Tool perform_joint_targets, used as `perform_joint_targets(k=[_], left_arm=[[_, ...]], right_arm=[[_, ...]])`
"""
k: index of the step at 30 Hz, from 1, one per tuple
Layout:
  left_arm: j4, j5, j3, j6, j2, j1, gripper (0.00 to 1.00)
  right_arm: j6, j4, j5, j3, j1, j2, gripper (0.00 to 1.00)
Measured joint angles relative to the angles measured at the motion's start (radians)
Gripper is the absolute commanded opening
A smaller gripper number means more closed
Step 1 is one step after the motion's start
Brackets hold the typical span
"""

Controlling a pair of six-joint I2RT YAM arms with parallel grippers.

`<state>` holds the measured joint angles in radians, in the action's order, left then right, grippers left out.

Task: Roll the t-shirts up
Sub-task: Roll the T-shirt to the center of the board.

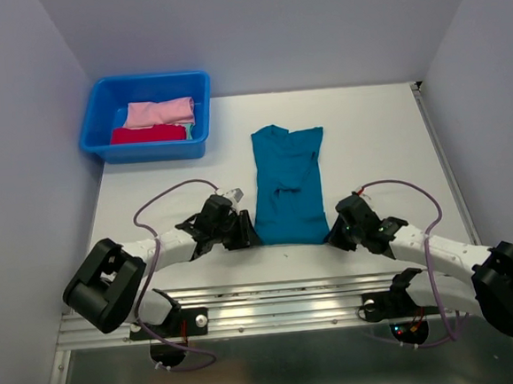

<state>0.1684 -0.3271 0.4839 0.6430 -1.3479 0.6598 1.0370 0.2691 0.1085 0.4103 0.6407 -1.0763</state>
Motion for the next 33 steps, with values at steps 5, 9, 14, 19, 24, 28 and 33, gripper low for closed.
perform_joint_targets(k=[5, 9, 14, 19, 24, 28, 33], left_arm=[[0.027, -0.014, 0.000, 0.005, -0.036, 0.000, 0.29], [0.031, -0.015, 0.000, 0.013, -0.045, 0.000, 0.00], [0.030, -0.014, 0.002, 0.013, -0.045, 0.000, 0.00], [-0.020, -0.005, 0.023, 0.016, -0.010, 0.000, 0.00], [-0.071, 0.008, 0.097, 0.013, 0.031, 0.000, 0.00], [-0.108, 0.018, 0.156, 0.006, 0.032, 0.000, 0.00], [-0.161, 0.034, 0.228, -0.004, 0.010, -0.002, 0.00]], right_arm=[[0.000, -0.002, 0.000, 0.000, 0.000, -0.008, 0.11], [0.000, -0.001, 0.000, 0.000, 0.000, -0.008, 0.09], [0.001, 0.000, 0.000, 0.000, 0.000, 0.010, 0.05], [-0.001, 0.021, 0.014, 0.011, 0.000, 0.037, 0.02], [-0.017, 0.054, 0.042, 0.068, 0.000, 0.045, 0.02], [-0.040, 0.069, 0.066, 0.127, 0.000, 0.043, 0.02], [-0.080, 0.074, 0.101, 0.208, -0.006, 0.006, 0.02]])
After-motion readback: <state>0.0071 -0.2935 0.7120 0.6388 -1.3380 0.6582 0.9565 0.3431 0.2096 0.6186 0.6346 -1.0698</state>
